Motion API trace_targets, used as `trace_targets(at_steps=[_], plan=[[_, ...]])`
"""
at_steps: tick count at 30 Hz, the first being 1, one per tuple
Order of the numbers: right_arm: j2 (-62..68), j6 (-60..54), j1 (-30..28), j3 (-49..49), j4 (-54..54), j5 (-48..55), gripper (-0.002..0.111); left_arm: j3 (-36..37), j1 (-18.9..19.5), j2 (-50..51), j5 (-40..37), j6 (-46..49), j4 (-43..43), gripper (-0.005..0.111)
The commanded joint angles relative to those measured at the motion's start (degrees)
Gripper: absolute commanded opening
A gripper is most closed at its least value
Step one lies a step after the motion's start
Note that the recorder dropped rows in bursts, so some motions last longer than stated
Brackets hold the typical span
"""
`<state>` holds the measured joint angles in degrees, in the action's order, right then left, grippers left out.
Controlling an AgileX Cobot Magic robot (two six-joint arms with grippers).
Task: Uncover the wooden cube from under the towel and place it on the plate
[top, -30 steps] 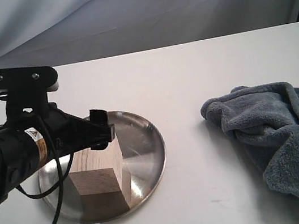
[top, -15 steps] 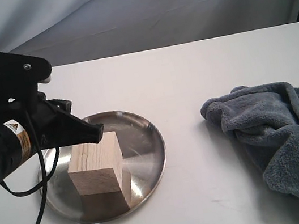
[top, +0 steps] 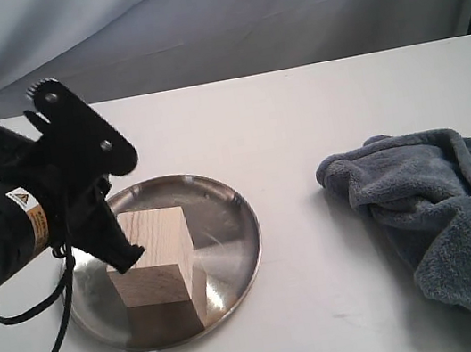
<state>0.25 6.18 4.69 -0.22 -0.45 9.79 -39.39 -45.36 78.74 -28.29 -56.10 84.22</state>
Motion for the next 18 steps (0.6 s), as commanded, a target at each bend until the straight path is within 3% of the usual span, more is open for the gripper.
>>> trace_targets(at_steps=[1, 7, 13, 18], plan=[[-0.2, -0.1, -0.1, 0.2, 0.1, -0.5, 0.007, -0.2, 0.1, -0.6, 0.0, 24.4, 0.5, 0.003], [-0.2, -0.1, -0.1, 0.2, 0.1, -0.5, 0.007, -0.2, 0.1, -0.6, 1.5, 44.3, 0.5, 0.003], [-0.2, -0.1, -0.1, 0.2, 0.1, -0.5, 0.007, -0.2, 0.1, -0.6, 2.2, 49.2, 0.2, 0.003], [-0.2, -0.1, -0.1, 0.2, 0.1, -0.5, 0.007, -0.2, 0.1, -0.6, -2.4, 49.1, 0.1, 0.000]])
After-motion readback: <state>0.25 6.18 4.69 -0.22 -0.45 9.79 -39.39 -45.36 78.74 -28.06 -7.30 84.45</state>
